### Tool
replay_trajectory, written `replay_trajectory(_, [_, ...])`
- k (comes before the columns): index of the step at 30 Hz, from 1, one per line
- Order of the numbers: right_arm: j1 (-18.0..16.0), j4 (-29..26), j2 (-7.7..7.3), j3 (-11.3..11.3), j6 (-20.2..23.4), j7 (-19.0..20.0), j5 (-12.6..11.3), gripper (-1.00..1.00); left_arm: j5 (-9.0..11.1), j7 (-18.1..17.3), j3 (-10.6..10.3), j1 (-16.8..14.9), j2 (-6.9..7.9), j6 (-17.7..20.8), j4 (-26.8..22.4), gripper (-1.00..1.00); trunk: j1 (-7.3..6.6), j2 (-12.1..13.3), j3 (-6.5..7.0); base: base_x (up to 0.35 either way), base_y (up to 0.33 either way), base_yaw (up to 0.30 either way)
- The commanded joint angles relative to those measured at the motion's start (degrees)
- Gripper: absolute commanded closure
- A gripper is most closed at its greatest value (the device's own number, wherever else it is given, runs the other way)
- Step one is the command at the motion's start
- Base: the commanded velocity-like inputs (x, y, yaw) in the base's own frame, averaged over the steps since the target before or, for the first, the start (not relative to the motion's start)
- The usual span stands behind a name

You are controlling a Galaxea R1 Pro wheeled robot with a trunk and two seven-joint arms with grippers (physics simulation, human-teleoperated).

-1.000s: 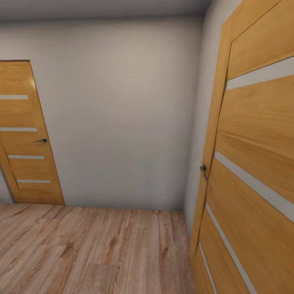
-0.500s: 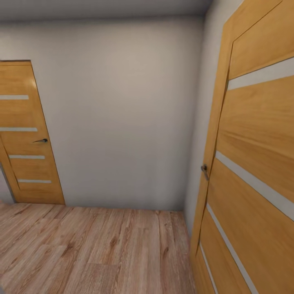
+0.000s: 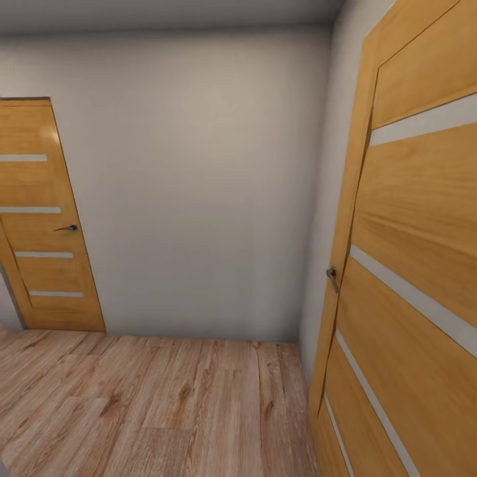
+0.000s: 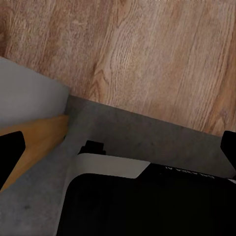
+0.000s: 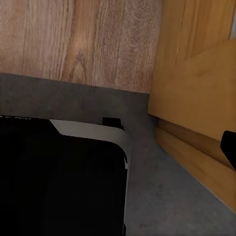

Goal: Move the two storage containers from the living room to the garage. In the garage, place one container on the floor and stack the other container on top of it (either order is fine).

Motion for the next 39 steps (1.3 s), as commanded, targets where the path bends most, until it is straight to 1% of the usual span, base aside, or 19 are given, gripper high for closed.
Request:
replay_trajectory(1, [-0.07, 0.18, 0.02, 0.49, -0.34, -0.03, -0.51, -1.00, 0.22, 0.10, 0.14, -0.05, 0.01, -0.14, 0.05, -1.00, 0.01, -0.08, -0.10, 0.051, 0.000, 0.000])
replay_trajectory(8, [-0.06, 0.18, 0.02, 0.49, -0.34, -0.03, -0.45, -1.00, 0.22, 0.10, 0.14, -0.05, -0.02, 0.17, 0.05, -1.00, 0.01, -0.08, -0.10, 0.226, 0.000, 0.000])
replay_trajectory(39, [-0.08, 0.18, 0.02, 0.49, -0.36, 0.01, -0.45, -1.00, 0.22, 0.10, 0.14, -0.05, 0.07, 0.47, 0.05, -1.00, 0.01, -0.08, -0.10, 0.321, 0.000, 0.000])
